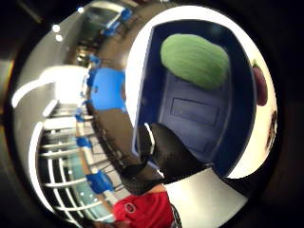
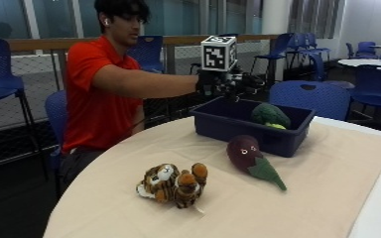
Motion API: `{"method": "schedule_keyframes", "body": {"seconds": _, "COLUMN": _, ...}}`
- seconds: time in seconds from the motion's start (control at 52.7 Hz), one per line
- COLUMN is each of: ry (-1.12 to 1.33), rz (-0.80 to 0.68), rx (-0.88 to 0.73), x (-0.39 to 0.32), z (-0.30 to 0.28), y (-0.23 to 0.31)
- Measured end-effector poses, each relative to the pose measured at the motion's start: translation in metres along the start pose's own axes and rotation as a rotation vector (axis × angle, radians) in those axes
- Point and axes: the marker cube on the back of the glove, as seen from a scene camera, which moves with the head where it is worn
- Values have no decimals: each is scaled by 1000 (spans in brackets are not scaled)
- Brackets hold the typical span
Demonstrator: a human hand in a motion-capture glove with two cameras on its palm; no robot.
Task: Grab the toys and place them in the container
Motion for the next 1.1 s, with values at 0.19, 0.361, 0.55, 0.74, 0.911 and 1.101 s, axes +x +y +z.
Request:
{"method": "schedule_keyframes", "body": {"seconds": 0.19, "ry": 96, "rz": 99, "rx": 42, "x": 84, "z": -7, "y": 19}}
{"method": "schedule_keyframes", "body": {"seconds": 0.361, "ry": 156, "rz": 234, "rx": 15, "x": 171, "z": 0, "y": 41}}
{"method": "schedule_keyframes", "body": {"seconds": 0.55, "ry": 179, "rz": 367, "rx": -21, "x": 246, "z": 12, "y": 57}}
{"method": "schedule_keyframes", "body": {"seconds": 0.74, "ry": 88, "rz": 457, "rx": -42, "x": 285, "z": 27, "y": 59}}
{"method": "schedule_keyframes", "body": {"seconds": 0.911, "ry": 4, "rz": 501, "rx": -87, "x": 309, "z": 48, "y": 58}}
{"method": "schedule_keyframes", "body": {"seconds": 1.101, "ry": -34, "rz": 486, "rx": -94, "x": 320, "z": 71, "y": 53}}
